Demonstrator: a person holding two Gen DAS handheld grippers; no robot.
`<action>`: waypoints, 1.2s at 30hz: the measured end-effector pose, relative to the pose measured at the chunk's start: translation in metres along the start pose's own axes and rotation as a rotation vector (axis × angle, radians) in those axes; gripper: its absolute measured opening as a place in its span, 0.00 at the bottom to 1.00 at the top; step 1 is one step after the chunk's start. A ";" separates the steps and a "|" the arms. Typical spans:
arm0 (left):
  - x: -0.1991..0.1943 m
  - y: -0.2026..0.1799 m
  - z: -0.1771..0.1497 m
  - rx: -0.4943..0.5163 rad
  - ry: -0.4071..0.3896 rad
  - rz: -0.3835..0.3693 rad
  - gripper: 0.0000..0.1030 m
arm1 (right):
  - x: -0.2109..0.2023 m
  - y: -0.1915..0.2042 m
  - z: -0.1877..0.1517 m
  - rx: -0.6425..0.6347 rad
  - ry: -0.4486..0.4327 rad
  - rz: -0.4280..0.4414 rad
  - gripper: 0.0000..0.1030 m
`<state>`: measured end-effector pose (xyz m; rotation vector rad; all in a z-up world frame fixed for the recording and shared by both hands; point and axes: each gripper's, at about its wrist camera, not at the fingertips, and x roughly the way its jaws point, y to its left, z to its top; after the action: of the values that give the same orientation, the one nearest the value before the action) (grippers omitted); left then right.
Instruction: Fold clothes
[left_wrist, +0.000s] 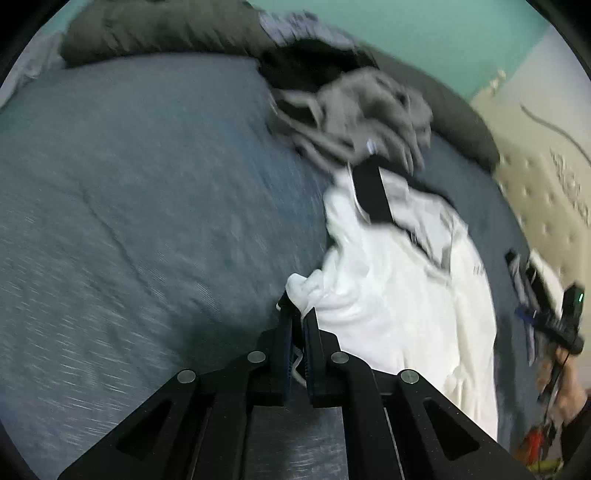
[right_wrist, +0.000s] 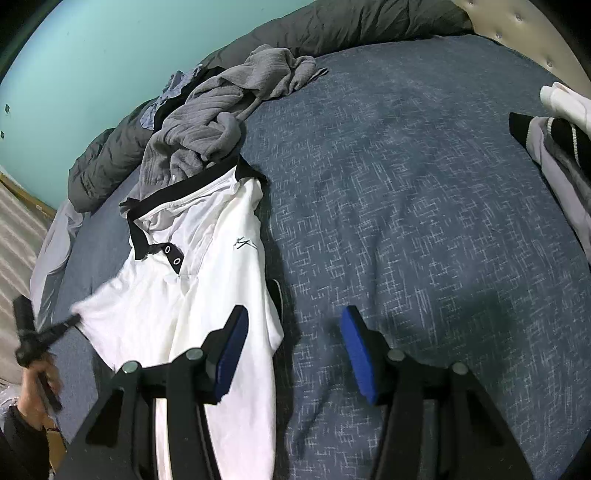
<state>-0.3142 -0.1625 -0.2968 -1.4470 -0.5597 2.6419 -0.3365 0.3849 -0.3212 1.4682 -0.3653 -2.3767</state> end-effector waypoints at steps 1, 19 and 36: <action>-0.011 0.007 0.004 -0.009 -0.025 0.015 0.05 | 0.000 -0.001 0.000 0.003 -0.002 -0.001 0.52; -0.028 0.118 0.010 -0.190 -0.009 0.240 0.08 | 0.018 0.001 -0.005 0.015 0.032 -0.020 0.52; -0.048 0.093 -0.063 -0.230 -0.043 0.145 0.32 | 0.052 0.007 -0.018 0.111 0.048 0.133 0.04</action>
<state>-0.2257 -0.2426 -0.3219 -1.5479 -0.8170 2.8035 -0.3415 0.3565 -0.3687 1.4967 -0.5728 -2.2447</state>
